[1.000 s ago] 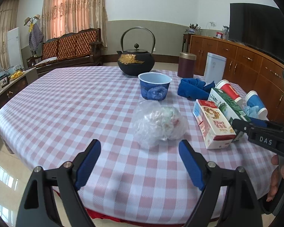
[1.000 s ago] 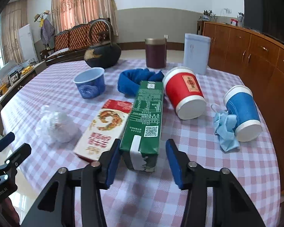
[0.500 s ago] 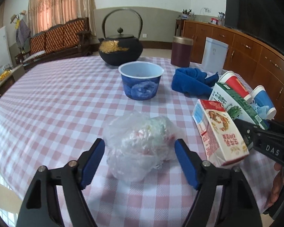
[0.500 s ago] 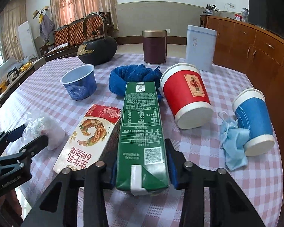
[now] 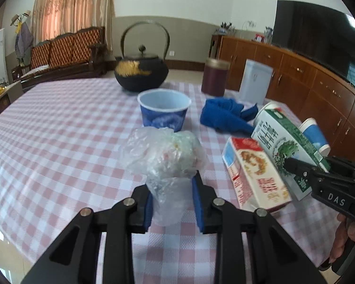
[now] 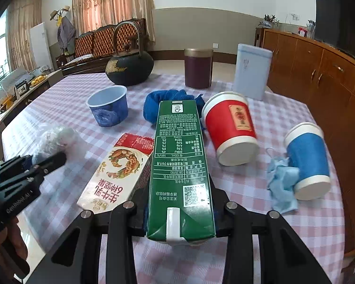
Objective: Collect trash
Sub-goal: 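Grasp the clear plastic bag with the left tool while the right tool grasps the green carton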
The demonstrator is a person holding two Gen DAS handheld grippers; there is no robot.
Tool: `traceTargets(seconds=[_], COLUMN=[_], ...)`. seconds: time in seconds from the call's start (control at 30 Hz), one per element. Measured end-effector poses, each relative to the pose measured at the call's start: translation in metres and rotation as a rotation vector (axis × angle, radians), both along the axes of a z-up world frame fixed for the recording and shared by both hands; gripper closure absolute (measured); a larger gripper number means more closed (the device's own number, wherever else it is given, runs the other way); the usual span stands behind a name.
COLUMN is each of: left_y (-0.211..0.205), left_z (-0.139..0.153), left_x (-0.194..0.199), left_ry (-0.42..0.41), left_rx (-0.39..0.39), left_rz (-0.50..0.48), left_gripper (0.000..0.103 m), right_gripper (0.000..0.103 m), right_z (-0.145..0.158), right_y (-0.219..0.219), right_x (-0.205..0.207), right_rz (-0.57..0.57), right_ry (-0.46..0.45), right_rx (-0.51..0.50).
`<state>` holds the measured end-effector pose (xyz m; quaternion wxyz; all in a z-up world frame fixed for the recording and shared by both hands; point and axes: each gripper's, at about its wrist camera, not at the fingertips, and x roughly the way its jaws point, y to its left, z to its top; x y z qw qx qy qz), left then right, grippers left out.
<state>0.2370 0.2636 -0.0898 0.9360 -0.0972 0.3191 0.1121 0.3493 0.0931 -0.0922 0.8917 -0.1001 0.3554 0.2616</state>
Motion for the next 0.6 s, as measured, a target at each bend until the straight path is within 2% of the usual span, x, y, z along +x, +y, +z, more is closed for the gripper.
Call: traceTargets(seconds=[0.23,0.5,0.6], left_y=[-0.011,-0.048,-0.061], left_z=[0.023,0.040,0.044], left_x=[-0.028,-0.058,-0.067], left_ry=[-0.044,-0.065,-0.073], left_rx=[0.005,0.054,0.050], left_rz=[-0.008,-0.048,-0.060], left_gripper=[0.074,0.074,0.074], right_gripper=[0.064,0.064,0.064], right_z=[0.018,0.031,0.037], right_y=[-0.022,-0.069,-0.087], right_x=[-0.025,-0.062,-0.075], right_rz=[-0.021,-0.068,-0.093], right_ry=[-0.037,-0.061,-0.064], right_rx=[0.017,0.020,0.026])
